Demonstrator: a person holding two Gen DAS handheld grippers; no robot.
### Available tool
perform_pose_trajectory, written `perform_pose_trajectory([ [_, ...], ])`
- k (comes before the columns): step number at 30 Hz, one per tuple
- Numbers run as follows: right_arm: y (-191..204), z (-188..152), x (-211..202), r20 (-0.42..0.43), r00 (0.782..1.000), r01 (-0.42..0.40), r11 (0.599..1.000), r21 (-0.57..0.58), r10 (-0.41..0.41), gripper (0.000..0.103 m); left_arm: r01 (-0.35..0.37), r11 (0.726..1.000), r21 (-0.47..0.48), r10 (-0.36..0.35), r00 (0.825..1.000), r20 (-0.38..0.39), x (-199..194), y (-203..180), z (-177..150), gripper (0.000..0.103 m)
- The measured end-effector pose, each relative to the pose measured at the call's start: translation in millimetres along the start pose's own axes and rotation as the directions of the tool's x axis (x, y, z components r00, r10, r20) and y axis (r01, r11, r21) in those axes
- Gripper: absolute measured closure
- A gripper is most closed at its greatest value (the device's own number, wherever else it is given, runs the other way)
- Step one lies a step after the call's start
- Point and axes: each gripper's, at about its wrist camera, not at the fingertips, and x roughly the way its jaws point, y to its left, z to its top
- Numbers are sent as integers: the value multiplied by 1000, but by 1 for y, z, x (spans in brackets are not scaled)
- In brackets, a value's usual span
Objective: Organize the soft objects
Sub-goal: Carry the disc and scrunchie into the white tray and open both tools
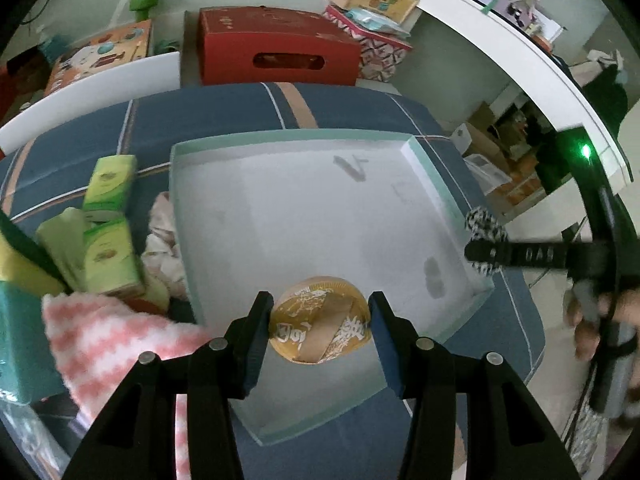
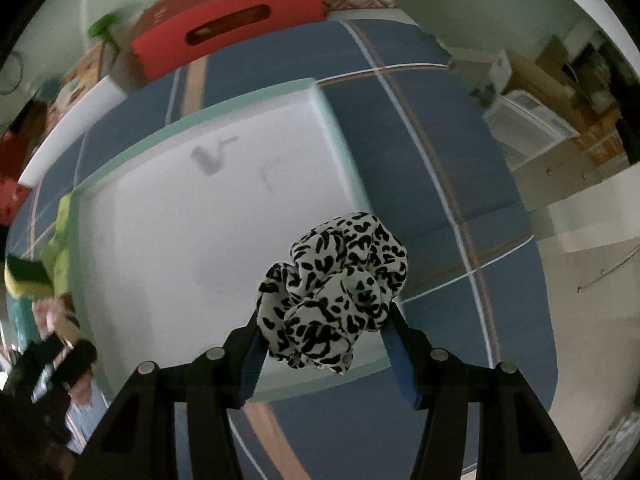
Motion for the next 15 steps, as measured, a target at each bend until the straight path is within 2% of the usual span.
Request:
perform_pose_trajectory([
  [3, -9, 6, 2, -10, 1000, -21, 998, 56, 22, 43, -23, 1000, 10, 23, 999, -29, 12, -1, 1, 49],
  [5, -10, 9, 2, -18, 999, -33, 997, 75, 34, 37, -39, 999, 26, 40, 999, -29, 13, -4, 2, 26],
  [6, -9, 9, 1, -18, 999, -34, 997, 74, 36, 35, -40, 999, 35, 41, 999, -17, 11, -6, 2, 21],
  [9, 3, 6, -8, -13, 1000, -20, 999, 45, 21, 32, -41, 997, 59, 40, 999, 17, 2, -10, 1, 18],
  [12, 14, 2, -20, 3, 1000, -14, 1000, 19, 14, 19, -64, 995, 79, 60, 997, 51, -9, -12, -3, 9],
  [15, 24, 0, -37, 25, 1000, -1, 1000, -11, 2, 13, -57, 996, 70, 51, 995, 86, -27, -8, -7, 6],
])
